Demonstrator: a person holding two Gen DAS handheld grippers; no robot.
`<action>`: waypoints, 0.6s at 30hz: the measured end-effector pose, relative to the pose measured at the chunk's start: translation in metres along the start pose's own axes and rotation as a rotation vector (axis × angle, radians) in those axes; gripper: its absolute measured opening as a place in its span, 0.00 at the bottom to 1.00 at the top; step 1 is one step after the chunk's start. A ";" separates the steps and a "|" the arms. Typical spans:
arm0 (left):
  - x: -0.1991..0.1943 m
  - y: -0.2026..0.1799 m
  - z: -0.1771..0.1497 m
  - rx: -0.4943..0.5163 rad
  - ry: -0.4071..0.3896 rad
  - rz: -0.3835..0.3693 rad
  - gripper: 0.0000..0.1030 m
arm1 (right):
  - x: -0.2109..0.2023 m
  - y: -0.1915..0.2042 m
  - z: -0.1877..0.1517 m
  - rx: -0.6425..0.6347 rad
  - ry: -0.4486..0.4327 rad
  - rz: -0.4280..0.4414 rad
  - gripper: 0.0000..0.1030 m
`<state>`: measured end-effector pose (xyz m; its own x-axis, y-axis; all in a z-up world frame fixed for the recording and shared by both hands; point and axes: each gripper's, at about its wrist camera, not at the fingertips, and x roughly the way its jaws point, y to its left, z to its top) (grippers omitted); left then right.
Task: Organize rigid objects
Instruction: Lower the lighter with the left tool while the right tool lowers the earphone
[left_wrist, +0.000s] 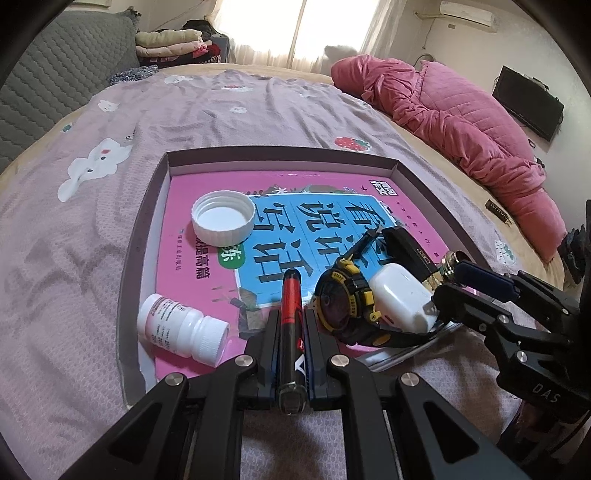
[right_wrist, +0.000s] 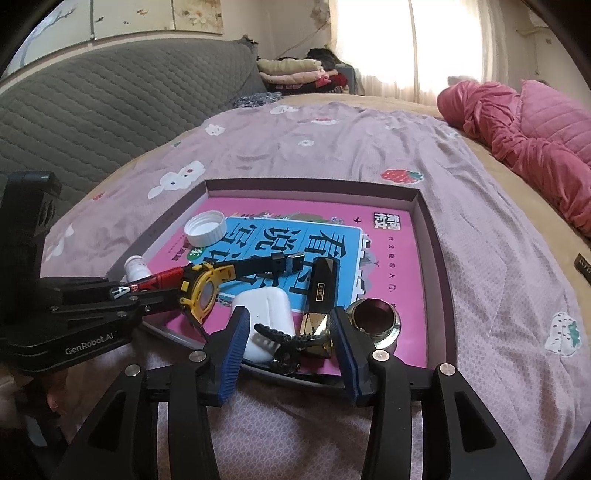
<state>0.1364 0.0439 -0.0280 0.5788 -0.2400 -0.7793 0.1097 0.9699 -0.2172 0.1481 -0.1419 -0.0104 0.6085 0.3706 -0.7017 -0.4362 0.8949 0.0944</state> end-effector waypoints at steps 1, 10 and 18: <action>0.001 0.000 0.001 -0.006 0.000 -0.007 0.10 | 0.000 -0.001 0.000 0.002 0.000 0.000 0.45; 0.009 0.007 0.007 -0.029 -0.003 -0.003 0.10 | -0.002 -0.001 -0.001 0.005 -0.006 -0.009 0.45; 0.010 0.006 0.008 -0.026 -0.010 0.001 0.10 | 0.000 -0.001 -0.002 -0.004 -0.013 -0.026 0.47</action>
<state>0.1492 0.0479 -0.0322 0.5866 -0.2388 -0.7739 0.0886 0.9687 -0.2318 0.1471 -0.1433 -0.0116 0.6279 0.3505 -0.6949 -0.4228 0.9032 0.0735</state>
